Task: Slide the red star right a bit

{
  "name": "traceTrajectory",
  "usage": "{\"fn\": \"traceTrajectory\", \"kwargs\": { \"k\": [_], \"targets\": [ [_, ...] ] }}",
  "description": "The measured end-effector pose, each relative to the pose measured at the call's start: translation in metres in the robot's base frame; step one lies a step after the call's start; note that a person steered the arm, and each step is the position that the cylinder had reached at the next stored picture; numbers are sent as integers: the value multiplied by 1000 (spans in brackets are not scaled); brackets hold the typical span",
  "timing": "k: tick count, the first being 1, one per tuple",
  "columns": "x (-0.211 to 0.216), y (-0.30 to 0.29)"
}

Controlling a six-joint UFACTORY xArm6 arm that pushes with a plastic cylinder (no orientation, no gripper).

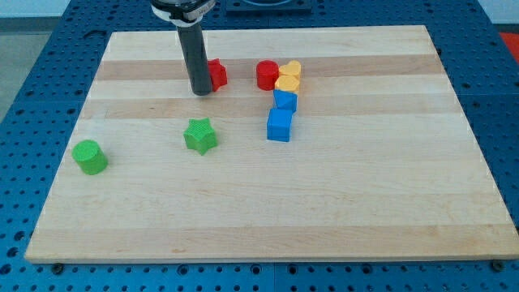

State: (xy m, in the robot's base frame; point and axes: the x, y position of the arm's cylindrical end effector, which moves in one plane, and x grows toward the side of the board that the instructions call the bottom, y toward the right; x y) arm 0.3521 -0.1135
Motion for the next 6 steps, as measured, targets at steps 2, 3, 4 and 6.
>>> {"fn": "traceTrajectory", "kwargs": {
  "k": [2,3,4,6],
  "targets": [
    [-11,-35],
    [-20,-39],
    [-22,-30],
    [-29,9]
  ]
}}
